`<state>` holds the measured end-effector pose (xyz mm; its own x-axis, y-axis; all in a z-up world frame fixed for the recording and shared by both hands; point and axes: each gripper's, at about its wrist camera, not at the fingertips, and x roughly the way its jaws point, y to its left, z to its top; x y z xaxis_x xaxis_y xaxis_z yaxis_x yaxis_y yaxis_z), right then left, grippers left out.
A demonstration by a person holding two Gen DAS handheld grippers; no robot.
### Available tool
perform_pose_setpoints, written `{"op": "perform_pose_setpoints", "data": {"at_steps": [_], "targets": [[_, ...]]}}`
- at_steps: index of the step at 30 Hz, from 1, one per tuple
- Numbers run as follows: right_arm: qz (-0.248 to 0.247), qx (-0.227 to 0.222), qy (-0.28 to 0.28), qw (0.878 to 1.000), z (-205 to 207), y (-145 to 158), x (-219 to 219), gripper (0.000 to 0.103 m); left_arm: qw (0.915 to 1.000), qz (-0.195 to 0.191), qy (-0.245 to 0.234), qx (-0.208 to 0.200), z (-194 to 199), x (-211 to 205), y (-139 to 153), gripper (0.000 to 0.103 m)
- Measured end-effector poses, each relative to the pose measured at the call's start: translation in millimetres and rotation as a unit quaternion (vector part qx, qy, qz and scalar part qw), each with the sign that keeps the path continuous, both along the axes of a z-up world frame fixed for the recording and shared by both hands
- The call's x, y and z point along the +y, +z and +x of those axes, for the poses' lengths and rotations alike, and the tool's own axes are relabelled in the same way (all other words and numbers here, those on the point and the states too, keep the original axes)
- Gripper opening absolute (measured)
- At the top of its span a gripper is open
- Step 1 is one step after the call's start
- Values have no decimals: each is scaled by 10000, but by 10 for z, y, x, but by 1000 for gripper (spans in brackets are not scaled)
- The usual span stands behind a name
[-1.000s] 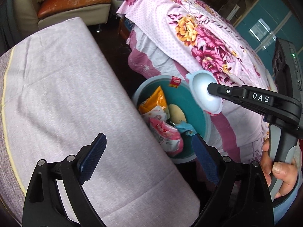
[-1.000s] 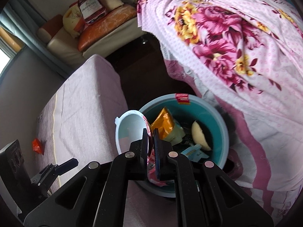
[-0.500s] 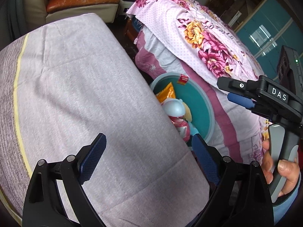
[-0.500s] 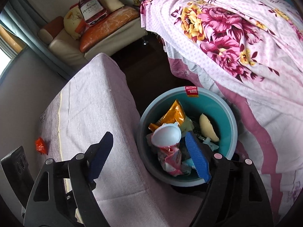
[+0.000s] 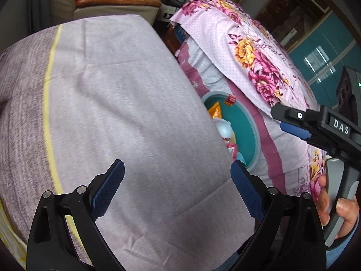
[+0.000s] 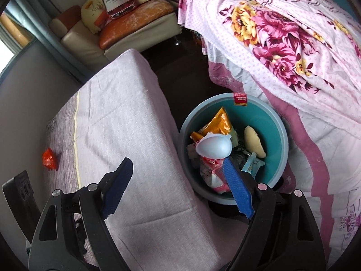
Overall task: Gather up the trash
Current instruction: 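Move both tools back toward the yellow tissue and red packet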
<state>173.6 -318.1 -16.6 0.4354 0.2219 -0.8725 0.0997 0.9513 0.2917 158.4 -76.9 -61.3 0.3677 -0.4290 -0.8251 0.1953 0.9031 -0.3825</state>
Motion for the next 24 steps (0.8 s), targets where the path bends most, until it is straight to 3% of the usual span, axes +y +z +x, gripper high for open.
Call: {"op": "perform_pose_setpoints", "data": {"at_steps": [12,24], "targets": [[-104,87,434,9990,-176,57,490,78,9987,47,498,-105,-294,578,94,95],[-177,170,1554,9875,-382,36,1429,84,9876,650,1421,-143,-839,1470,165,95]]}}
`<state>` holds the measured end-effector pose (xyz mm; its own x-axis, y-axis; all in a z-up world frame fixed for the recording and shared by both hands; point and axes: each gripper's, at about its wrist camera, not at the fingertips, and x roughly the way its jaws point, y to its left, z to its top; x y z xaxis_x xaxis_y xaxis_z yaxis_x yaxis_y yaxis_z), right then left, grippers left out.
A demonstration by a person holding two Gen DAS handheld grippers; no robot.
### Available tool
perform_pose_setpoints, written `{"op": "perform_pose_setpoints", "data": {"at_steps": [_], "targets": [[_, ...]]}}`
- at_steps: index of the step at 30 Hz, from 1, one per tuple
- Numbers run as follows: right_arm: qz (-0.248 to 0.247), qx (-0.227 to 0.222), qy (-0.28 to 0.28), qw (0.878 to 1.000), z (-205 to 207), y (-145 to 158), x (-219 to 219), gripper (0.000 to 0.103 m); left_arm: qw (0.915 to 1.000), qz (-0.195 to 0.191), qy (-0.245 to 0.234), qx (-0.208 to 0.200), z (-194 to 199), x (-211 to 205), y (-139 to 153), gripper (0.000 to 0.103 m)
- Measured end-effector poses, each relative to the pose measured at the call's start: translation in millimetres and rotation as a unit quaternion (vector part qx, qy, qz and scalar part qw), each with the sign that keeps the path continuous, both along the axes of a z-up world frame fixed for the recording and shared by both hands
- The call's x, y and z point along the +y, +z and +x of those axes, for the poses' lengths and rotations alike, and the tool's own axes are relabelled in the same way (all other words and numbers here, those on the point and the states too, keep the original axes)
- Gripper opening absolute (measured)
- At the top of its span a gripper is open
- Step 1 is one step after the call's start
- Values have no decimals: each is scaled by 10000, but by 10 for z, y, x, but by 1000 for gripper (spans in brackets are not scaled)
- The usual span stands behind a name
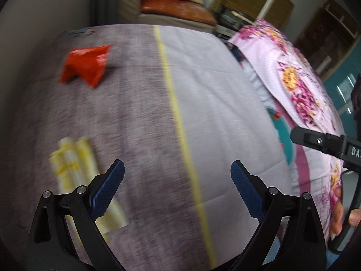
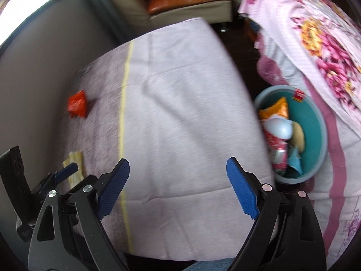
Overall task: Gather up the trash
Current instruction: 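Move both tools back toward the yellow tissue and red packet, then grasp the yellow tissue with the left tool while the right tool grasps the red packet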
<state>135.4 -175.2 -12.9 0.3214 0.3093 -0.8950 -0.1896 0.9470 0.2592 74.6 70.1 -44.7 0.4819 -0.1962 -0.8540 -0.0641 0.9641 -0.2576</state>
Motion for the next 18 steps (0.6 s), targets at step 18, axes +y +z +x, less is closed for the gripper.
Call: {"op": "perform_pose_setpoints", "data": {"at_steps": [18], "targets": [[-93,370,1209,9919,-181,-279,1147,84,9919,451,1090,465,-389,770,-364,81]]}}
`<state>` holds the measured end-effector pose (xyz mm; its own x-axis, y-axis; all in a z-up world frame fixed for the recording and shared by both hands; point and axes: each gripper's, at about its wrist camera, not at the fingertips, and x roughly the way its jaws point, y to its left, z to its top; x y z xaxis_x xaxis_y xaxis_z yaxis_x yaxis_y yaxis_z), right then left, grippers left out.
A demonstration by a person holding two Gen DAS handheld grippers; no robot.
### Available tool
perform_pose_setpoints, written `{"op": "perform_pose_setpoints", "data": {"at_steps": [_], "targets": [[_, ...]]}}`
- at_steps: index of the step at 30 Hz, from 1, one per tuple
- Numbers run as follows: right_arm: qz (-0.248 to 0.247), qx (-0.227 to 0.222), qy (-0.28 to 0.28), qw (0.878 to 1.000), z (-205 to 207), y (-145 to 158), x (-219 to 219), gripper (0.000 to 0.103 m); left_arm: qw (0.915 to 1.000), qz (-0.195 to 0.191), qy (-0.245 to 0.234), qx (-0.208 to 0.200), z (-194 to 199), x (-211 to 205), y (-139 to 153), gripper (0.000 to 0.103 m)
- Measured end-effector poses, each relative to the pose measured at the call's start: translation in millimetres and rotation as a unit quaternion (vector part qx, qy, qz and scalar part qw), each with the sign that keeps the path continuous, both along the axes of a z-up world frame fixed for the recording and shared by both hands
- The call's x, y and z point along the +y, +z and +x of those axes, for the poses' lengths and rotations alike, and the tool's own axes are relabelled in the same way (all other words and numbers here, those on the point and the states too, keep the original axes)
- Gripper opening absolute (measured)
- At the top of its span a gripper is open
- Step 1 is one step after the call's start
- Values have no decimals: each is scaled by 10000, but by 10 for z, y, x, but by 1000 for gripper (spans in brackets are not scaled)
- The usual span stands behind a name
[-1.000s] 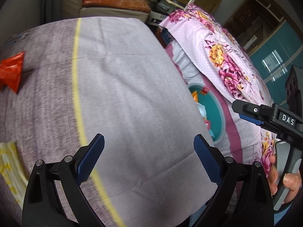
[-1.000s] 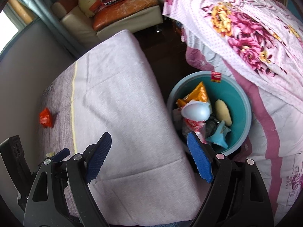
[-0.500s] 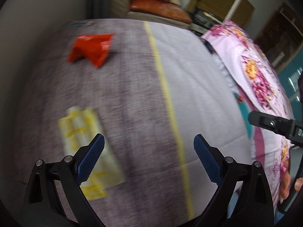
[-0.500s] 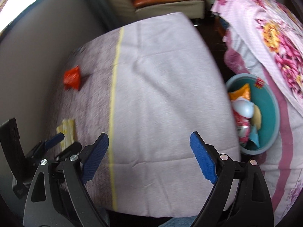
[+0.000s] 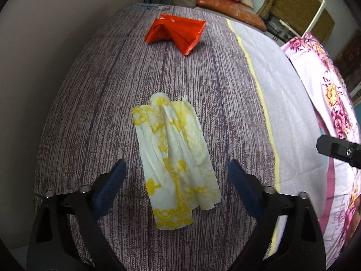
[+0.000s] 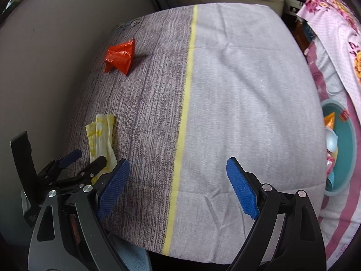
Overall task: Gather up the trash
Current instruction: 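Grasp the yellow tissue with the left tool while the right tool grasps the red packet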
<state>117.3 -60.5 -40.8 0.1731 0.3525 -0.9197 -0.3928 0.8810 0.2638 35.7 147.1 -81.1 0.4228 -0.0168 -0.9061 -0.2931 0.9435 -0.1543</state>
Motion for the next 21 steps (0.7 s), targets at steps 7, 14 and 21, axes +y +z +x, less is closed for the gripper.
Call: {"op": "perform_pose_setpoints", "data": {"at_steps": [7,14,21], "targets": [[-23,80,92,9999,115,-96,167,84,9997,191,130,21,1,11,-119,18],[-33,134,299,9995,382,-160,462,84,9983,-184,430,-356,86,458,27,11],[130,85,506,9986,820,-214,923,84,9944,-459,645,-694,408,859,183,11]]}}
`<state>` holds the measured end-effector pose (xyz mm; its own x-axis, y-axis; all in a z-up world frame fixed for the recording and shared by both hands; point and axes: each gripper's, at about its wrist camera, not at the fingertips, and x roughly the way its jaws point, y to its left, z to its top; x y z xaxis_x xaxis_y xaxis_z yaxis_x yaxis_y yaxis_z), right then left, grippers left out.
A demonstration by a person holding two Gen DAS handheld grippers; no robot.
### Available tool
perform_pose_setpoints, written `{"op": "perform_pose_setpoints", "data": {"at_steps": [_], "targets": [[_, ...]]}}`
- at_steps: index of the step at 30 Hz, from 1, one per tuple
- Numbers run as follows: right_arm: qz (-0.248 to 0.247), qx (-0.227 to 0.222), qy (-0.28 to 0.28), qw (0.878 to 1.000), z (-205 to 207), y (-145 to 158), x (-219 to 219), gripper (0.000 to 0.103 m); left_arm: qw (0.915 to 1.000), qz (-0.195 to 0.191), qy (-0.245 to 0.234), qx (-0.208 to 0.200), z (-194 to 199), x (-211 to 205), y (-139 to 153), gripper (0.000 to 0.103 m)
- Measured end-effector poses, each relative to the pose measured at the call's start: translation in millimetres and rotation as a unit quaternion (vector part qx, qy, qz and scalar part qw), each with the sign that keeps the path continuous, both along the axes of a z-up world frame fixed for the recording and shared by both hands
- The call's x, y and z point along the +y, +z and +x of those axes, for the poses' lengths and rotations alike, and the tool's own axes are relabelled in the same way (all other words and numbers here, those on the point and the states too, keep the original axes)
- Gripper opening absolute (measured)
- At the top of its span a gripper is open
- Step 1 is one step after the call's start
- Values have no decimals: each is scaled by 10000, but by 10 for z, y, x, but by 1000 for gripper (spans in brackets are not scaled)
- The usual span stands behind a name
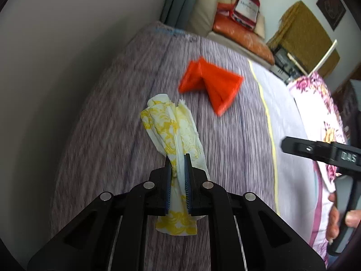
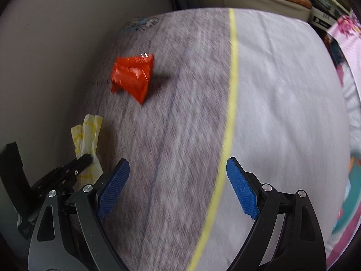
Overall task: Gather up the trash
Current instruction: 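Grasp the yellow tissue with the left tool while the right tool grasps the red packet, then carry tissue and packet over the teal bin and open the left tool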
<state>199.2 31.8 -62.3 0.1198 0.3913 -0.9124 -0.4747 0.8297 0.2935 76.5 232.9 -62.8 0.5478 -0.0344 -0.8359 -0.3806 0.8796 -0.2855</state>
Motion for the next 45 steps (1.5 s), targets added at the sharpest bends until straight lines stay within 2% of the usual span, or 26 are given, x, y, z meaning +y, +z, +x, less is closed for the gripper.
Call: {"op": "perform_pose_setpoints", "data": {"at_steps": [9,18,19,20,22,24,26,35,45], "targets": [[325,182,270,9989,569,-239,777,84,9990,-337,289,-100,213,403,-59,11],[715,233,162,9970,748,-390,1014,83,9984,-434,353,-8,248,516,-128,11],[723,225,189,9970,744,-412,1026,72,9985,-429,341,0,247,506,-132,11],[733,246,226,9967,741,-428,1037,49,9985,-427,330,11,278,494,-138,11],[727,271,302,9965,713,-441,1032,27,9987,-423,296,34,300,459,-153,11],[673,120,320,9972,683,-404,1004,17,9987,-421,275,49,285,427,-160,11],[681,50,270,9973,666,-357,946,15,9988,-419,259,64,307,391,-170,11],[772,-296,-19,9966,502,4,380,14,9994,-316,-116,-57,345,16,-7,11],[881,-712,-527,9922,144,396,-596,14,9955,-161,-926,-153,540,-785,190,11]]}}
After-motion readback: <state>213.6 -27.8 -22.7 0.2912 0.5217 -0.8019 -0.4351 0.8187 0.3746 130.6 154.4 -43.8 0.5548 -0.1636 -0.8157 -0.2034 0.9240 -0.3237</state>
